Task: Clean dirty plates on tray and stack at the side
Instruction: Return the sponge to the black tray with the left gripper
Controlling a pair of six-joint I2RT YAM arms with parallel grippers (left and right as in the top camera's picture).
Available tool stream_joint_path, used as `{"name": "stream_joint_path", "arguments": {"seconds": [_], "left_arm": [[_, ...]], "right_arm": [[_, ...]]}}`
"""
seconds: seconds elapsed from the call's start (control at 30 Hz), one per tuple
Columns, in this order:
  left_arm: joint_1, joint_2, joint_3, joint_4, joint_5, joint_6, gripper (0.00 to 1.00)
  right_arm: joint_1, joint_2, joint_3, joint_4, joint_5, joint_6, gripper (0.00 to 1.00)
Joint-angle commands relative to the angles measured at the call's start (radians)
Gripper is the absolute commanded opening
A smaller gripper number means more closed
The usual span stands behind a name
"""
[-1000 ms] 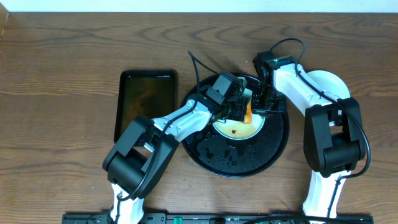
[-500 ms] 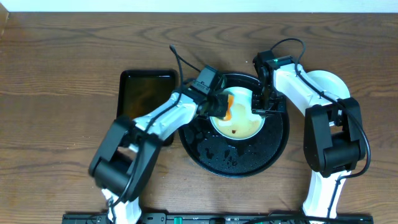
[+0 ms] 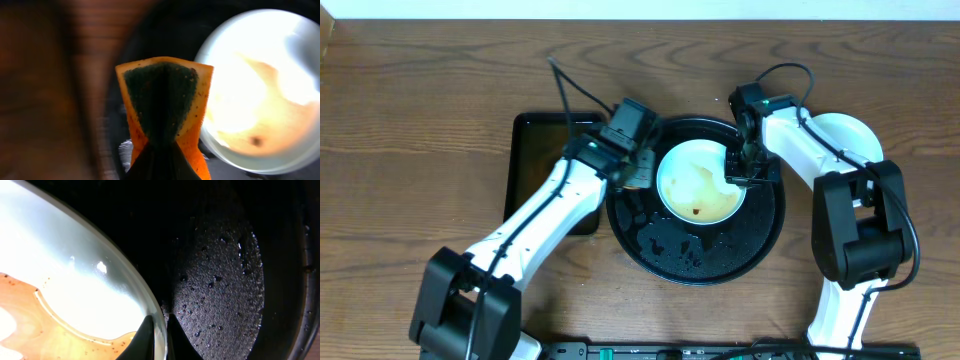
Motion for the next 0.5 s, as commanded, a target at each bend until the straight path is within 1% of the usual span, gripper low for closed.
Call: {"name": "stream_joint_path", "arguments": {"seconds": [0.0,0.1,0.23,0.47], "left_arm": [[0.074,-0.029,-0.007,-0.040,-0.147,0.001,0.07],[0.133,-0.020,-0.019,-0.041,-0.146,-0.035,0.08],[0.187,0.021,-0.020,-0.025,-0.146,-0.038,0.07],[0.212,0.140,-0.020,0.033,-0.146,-0.038,0.07]], "right_arm": [[-0.003,0.058,-0.079,0.087,0.002,-0.002,0.01],[-0.003,0.058,-0.096,0.124,-0.015,-0.002,0.01],[-0.003,0.057,-0.096,0.137,-0.047,-0.002,0.01],[-0.002,0.057,-0.096,0.119,-0.050,-0.002,0.01]]}}
